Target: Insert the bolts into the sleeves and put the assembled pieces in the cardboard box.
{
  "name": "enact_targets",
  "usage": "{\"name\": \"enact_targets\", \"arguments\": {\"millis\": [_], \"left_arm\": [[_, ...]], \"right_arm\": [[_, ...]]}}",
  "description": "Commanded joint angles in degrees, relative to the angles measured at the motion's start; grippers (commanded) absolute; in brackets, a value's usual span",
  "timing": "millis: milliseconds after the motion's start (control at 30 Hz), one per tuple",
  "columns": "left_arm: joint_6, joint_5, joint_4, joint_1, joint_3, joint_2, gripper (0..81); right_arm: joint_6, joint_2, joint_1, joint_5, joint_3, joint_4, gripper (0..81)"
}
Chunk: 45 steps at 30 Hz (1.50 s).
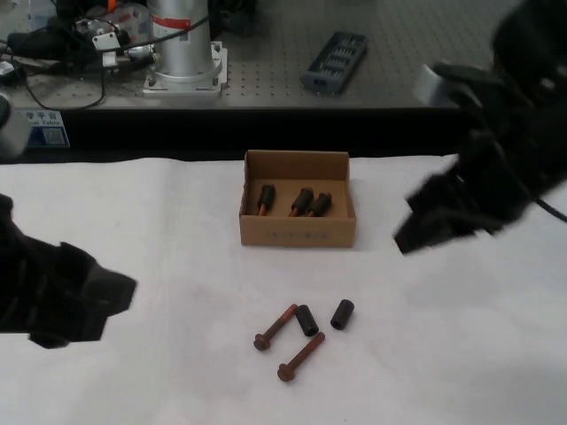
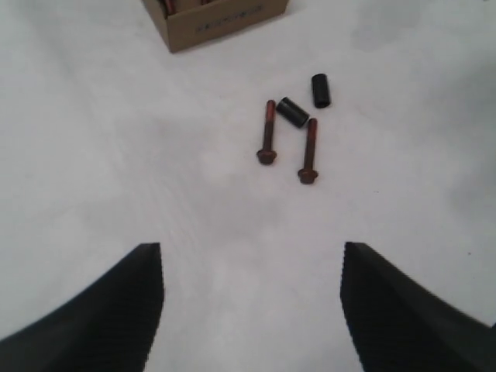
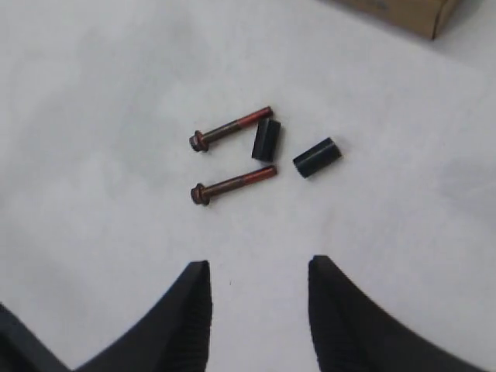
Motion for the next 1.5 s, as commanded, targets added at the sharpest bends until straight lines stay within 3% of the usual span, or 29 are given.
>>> {"name": "enact_targets", "arguments": {"millis": [0,400,600,700,867,1467], "left_arm": [[0.4,4.4,-4.5,0.1,1.5,-0.2,48.2],[0.4,5.6,-5.8,0.1,2.3,0.0,48.2],[0.4,5.6,-5.8,0.1,2.3,0.0,48.2],[-0.1,5.6,-5.8,0.1,2.3,0.0,48.2],[-0.1,5.6,-5.8,0.1,2.3,0.0,48.2],[-0.1,5.6,-5.8,0.1,2.3,0.0,48.2]], "right_arm": [[-0.6,-4.5,0.3,-0.6,3.5,-1.2,31.0],[-0.1,-20.3,0.3,-0.6,16.0,-1.2,31.0],[17.3,-19.2,0.3,0.7,16.0,-8.3,31.0],[27.7,-16.5,0.3,0.7,16.0,-15.2,31.0],[37.1,-10.0,0.3,-0.4,15.3,-24.2,31.0],[47.5,25.3,0.3,-0.7,-4.8,-18.2,31.0]]}}
